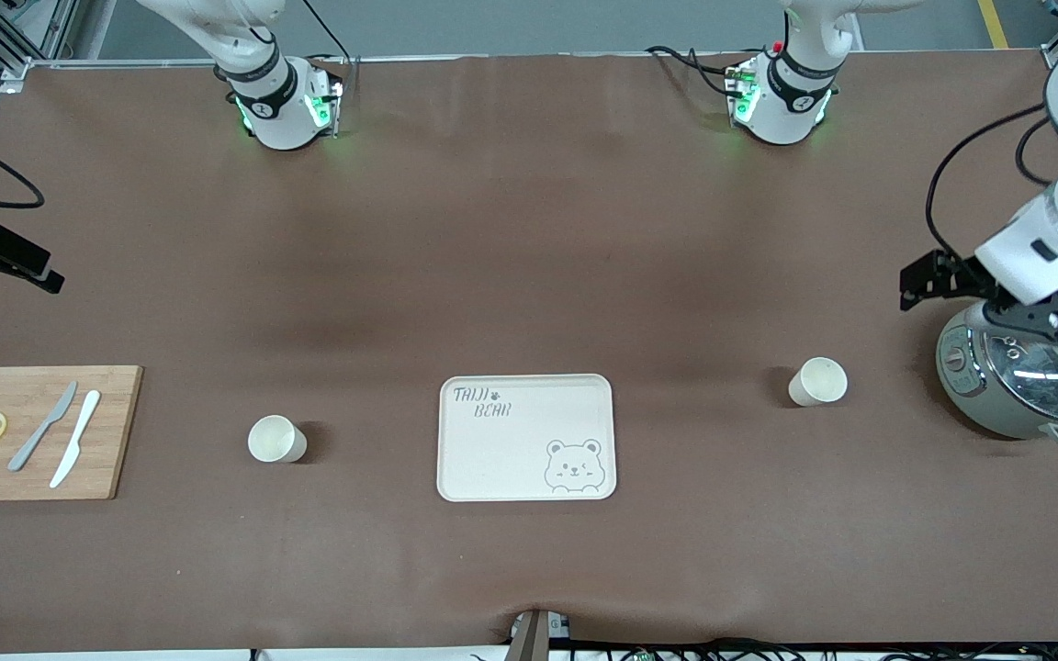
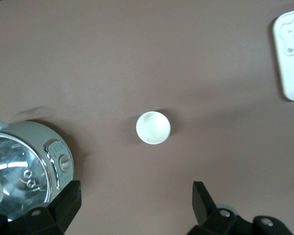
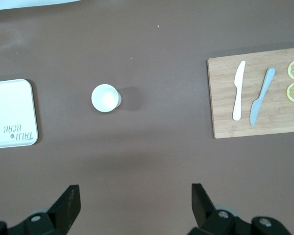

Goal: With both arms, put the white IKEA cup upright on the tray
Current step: 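Move the left gripper toward the white cup beside the steel pot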

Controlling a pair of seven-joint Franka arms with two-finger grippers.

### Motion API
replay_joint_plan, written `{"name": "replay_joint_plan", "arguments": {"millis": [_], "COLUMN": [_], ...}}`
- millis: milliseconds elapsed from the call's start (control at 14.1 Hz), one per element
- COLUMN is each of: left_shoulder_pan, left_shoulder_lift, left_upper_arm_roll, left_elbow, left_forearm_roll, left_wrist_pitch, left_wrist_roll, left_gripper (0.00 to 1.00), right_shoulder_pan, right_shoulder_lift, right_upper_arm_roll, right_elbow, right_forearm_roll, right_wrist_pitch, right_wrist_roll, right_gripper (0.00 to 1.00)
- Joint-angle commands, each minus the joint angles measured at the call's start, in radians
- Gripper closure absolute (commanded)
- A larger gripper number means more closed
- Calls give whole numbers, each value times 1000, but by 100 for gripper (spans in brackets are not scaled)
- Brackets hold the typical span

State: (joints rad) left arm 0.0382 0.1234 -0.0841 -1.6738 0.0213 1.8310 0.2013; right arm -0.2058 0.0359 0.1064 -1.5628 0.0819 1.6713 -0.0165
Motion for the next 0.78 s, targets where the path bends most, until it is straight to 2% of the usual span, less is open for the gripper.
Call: {"name": "replay_joint_plan", "arguments": {"millis": [0,71,284,568,710], "left_shoulder_pan": [40,46,48,46,42], "left_shoulder_lift": [-19,7,114,226,257], "left_upper_arm_roll": [-10,-10,-10,-10,-11], "left_elbow": [-169,-202,-211,-208,-210], "left_forearm_roll": [0,0,0,0,0], "left_wrist_pitch": [191,261,372,488,522], "left_wrist_roll": [41,49,76,76,76], "left_gripper": [0,0,0,0,0], "right_shoulder_pan": [-14,-14,-15,-6,17], "right_shoulder_lift": [4,6,9,9,51], "right_upper_arm_roll": [13,13,13,15,19], "right_elbow": [15,16,20,43,49], "right_forearm_roll": [-10,-10,-8,-2,-17], "right_wrist_pitch": [-7,-5,-5,1,16], "right_wrist_roll": [-11,-11,-11,-5,3], "right_gripper": [0,0,0,0,0]}}
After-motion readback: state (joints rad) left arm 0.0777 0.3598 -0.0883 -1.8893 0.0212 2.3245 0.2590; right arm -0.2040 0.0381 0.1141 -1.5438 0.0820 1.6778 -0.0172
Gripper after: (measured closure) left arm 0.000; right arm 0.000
